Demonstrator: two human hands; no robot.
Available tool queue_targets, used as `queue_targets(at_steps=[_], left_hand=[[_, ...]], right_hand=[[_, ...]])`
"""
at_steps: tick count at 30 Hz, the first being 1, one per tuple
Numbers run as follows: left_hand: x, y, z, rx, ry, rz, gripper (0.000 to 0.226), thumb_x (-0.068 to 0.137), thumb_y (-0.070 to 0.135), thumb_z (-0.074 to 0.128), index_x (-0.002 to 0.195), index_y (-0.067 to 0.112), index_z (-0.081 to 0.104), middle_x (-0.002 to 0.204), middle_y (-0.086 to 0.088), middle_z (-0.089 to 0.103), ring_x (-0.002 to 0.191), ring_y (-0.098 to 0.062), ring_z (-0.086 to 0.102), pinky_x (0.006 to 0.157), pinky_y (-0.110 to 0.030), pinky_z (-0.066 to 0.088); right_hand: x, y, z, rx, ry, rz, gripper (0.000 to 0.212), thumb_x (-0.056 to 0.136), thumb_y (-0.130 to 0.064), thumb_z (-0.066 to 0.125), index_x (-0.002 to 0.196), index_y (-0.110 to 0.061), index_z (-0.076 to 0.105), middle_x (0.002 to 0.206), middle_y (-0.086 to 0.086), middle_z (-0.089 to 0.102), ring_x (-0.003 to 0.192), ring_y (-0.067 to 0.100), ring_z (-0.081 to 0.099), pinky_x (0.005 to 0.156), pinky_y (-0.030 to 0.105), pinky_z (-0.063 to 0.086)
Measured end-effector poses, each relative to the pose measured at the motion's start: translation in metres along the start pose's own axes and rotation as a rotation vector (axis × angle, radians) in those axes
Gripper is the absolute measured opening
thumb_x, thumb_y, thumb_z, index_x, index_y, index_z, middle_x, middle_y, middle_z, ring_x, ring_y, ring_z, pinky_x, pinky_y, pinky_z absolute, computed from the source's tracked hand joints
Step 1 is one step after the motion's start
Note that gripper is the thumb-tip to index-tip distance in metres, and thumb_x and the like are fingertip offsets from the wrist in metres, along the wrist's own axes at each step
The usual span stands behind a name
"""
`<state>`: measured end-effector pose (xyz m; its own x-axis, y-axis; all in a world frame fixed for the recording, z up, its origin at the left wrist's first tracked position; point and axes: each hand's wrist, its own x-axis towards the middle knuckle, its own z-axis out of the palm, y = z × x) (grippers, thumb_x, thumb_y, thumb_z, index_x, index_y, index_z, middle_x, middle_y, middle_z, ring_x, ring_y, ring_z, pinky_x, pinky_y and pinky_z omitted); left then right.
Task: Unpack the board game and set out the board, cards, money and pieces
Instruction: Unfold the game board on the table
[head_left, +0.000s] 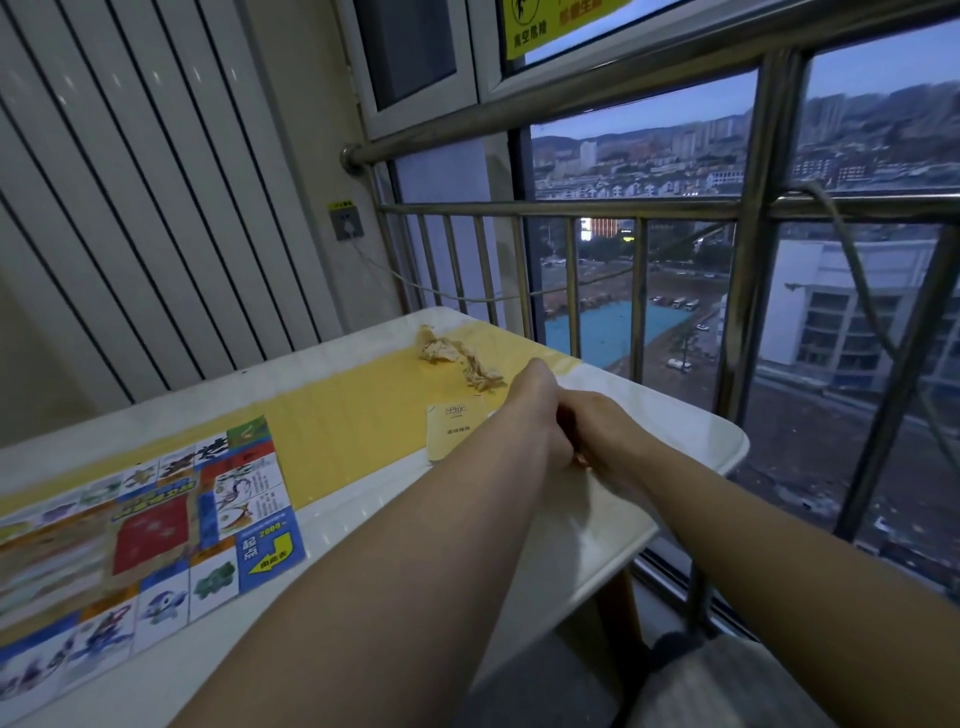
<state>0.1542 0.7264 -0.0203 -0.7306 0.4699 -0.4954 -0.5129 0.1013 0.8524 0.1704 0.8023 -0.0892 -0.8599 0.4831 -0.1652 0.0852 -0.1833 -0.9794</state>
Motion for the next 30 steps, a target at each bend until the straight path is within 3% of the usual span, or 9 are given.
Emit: queue_targets(at_steps=[2, 5, 7, 8, 10, 12, 18, 25, 30], left_hand=[[-0.002, 0.003, -0.005, 0.005, -0.007, -0.026, 0.039, 0.095, 0.042, 0.036, 0.091, 0.004, 0.047, 0.096, -0.012, 0.051, 0.105, -0.026, 0.049, 0.095, -0.037, 0.038], [-0.006, 0.008, -0.009, -0.019, -0.005, -0.052, 0.038, 0.097, 0.037, 0.035, 0.072, 0.008, 0.031, 0.078, -0.007, 0.035, 0.082, -0.025, 0.042, 0.084, -0.033, 0.029], [-0.013, 0.015, -0.014, -0.028, -0.022, -0.037, 0.034, 0.099, 0.036, 0.033, 0.076, 0.010, 0.035, 0.075, -0.004, 0.029, 0.064, -0.022, 0.030, 0.083, -0.031, 0.021], [-0.016, 0.018, -0.017, -0.043, -0.054, -0.024, 0.031, 0.100, 0.036, 0.033, 0.093, 0.008, 0.044, 0.082, -0.007, 0.036, 0.068, -0.023, 0.035, 0.085, -0.032, 0.023], [-0.022, 0.024, -0.029, -0.090, -0.098, 0.003, 0.051, 0.100, 0.037, 0.033, 0.140, 0.005, 0.030, 0.128, -0.015, 0.046, 0.114, -0.032, 0.046, 0.105, -0.036, 0.025], [-0.030, 0.030, -0.045, -0.085, -0.114, 0.098, 0.057, 0.101, 0.034, 0.032, 0.148, 0.003, 0.018, 0.148, -0.018, 0.033, 0.135, -0.029, 0.035, 0.114, -0.041, 0.020], [-0.064, 0.037, -0.121, 0.020, -0.003, 0.437, 0.021, 0.099, 0.015, 0.042, 0.115, 0.011, 0.056, 0.119, -0.005, 0.057, 0.104, -0.019, 0.058, 0.098, -0.036, 0.039], [-0.125, 0.028, -0.270, 0.113, 0.265, 0.649, 0.021, 0.098, 0.014, 0.046, 0.115, 0.019, 0.056, 0.104, 0.003, 0.065, 0.097, -0.015, 0.063, 0.093, -0.036, 0.046], [-0.187, 0.011, -0.389, 0.172, 0.511, 0.747, 0.021, 0.098, 0.009, 0.043, 0.108, 0.020, 0.057, 0.096, 0.007, 0.065, 0.084, -0.008, 0.063, 0.081, -0.026, 0.048]], right_hand=[[0.008, 0.005, 0.000, -0.046, -0.009, -0.012, 0.034, 0.093, -0.033, 0.045, 0.109, -0.010, 0.066, 0.103, 0.013, 0.068, 0.107, 0.034, 0.061, 0.076, 0.040, 0.054], [0.012, 0.005, -0.005, -0.040, -0.067, -0.024, 0.041, 0.085, -0.042, 0.052, 0.114, -0.016, 0.066, 0.110, 0.002, 0.070, 0.110, 0.021, 0.061, 0.093, 0.045, 0.051], [0.011, 0.003, -0.005, -0.127, -0.055, -0.071, 0.040, 0.086, -0.042, 0.051, 0.114, -0.018, 0.067, 0.111, -0.001, 0.070, 0.113, 0.019, 0.059, 0.103, 0.046, 0.043], [0.009, -0.002, -0.004, -0.173, -0.046, -0.117, 0.036, 0.090, -0.039, 0.049, 0.113, -0.017, 0.067, 0.111, -0.001, 0.069, 0.113, 0.017, 0.059, 0.106, 0.045, 0.039], [-0.002, -0.016, 0.005, -0.255, -0.038, -0.199, 0.029, 0.096, -0.030, 0.043, 0.112, -0.017, 0.064, 0.113, 0.001, 0.067, 0.112, 0.016, 0.058, 0.109, 0.040, 0.036], [-0.014, -0.032, 0.016, -0.315, -0.053, -0.259, 0.030, 0.098, -0.025, 0.040, 0.114, -0.014, 0.064, 0.114, 0.005, 0.067, 0.109, 0.017, 0.060, 0.102, 0.034, 0.041], [-0.055, -0.070, 0.081, -0.231, -0.155, -0.367, 0.028, 0.100, -0.021, 0.038, 0.098, -0.017, 0.066, 0.097, 0.006, 0.069, 0.093, 0.020, 0.063, 0.091, 0.034, 0.047], [-0.097, -0.068, 0.221, -0.226, -0.437, -0.374, 0.021, 0.099, -0.015, 0.044, 0.102, -0.011, 0.064, 0.088, 0.002, 0.068, 0.081, 0.015, 0.063, 0.079, 0.026, 0.048], [-0.136, -0.043, 0.343, -0.262, -0.685, -0.353, 0.018, 0.097, -0.013, 0.049, 0.091, -0.019, 0.065, 0.085, 0.000, 0.070, 0.083, 0.017, 0.064, 0.087, 0.032, 0.047]])
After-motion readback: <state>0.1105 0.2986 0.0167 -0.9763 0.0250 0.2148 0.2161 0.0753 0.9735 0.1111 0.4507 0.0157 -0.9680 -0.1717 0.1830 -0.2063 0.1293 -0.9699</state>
